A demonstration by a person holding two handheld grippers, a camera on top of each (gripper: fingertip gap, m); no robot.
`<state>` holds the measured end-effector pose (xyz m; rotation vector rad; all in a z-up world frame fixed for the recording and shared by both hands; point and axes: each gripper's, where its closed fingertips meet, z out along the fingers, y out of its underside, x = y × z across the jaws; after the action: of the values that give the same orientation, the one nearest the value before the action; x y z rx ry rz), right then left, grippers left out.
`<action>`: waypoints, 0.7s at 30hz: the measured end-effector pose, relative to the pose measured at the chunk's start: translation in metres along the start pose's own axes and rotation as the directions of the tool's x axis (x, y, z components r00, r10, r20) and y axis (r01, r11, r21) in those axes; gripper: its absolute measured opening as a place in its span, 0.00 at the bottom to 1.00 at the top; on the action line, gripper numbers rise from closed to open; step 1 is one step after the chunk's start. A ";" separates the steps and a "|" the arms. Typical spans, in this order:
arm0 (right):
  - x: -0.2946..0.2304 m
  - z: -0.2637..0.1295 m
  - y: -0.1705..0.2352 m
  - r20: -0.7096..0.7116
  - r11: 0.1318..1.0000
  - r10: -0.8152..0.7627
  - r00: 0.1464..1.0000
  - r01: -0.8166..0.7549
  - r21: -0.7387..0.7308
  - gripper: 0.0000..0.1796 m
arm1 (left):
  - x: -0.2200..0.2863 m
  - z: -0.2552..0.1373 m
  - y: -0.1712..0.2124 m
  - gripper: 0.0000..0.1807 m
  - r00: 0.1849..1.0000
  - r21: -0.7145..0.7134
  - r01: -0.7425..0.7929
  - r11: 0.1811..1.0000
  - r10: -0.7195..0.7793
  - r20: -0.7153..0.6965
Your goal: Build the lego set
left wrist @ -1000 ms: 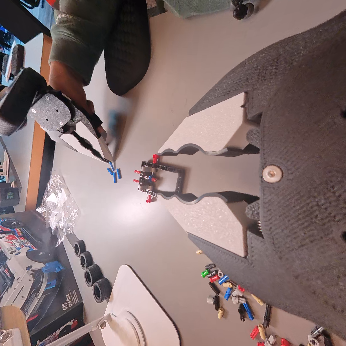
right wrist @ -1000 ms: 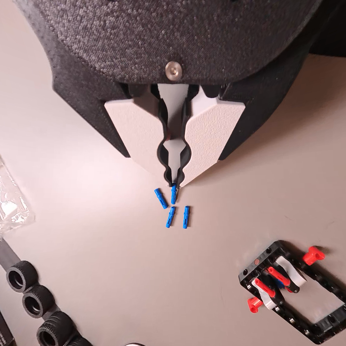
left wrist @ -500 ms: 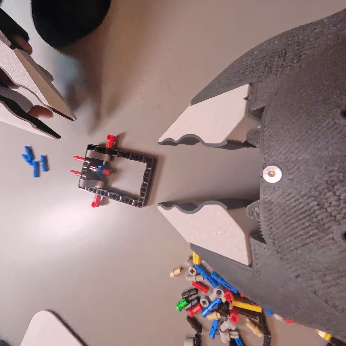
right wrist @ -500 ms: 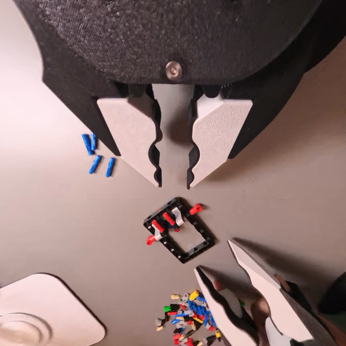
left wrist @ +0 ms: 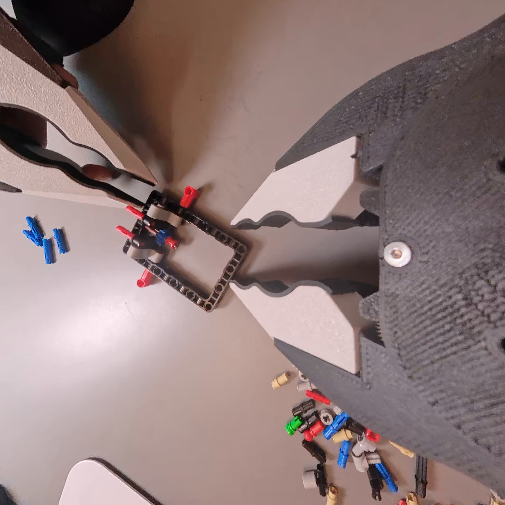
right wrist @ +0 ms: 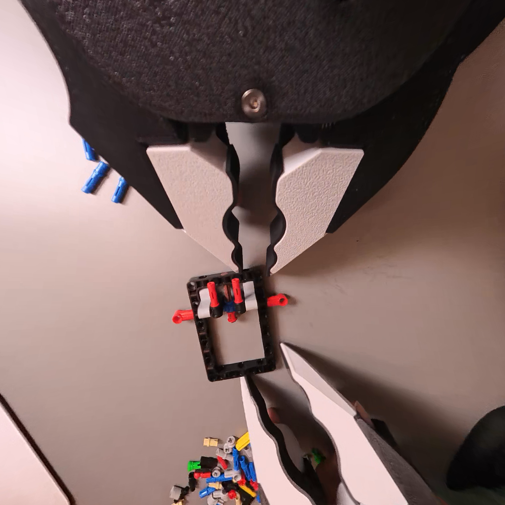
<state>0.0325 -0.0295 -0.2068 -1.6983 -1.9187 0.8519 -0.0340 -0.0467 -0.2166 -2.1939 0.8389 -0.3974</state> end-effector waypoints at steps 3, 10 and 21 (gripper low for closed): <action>-0.003 -0.002 -0.003 0.006 1.000 -0.005 1.000 0.005 0.020 0.08 | -0.001 -0.002 0.001 0.20 1.000 0.007 0.000 1.000 0.000 0.001; 0.011 -0.011 -0.001 -0.050 0.998 0.036 0.998 -0.034 0.044 0.11 | -0.006 -0.005 -0.002 0.22 0.999 0.038 0.024 0.999 -0.025 0.030; 0.014 -0.009 -0.002 -0.079 0.999 0.028 0.996 -0.026 0.029 0.08 | 0.002 -0.002 -0.007 0.17 0.996 0.033 -0.039 0.999 0.036 0.083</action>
<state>0.0352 -0.0142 -0.2003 -1.7190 -1.8268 0.8050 -0.0304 -0.0460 -0.2100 -2.1443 0.8207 -0.2989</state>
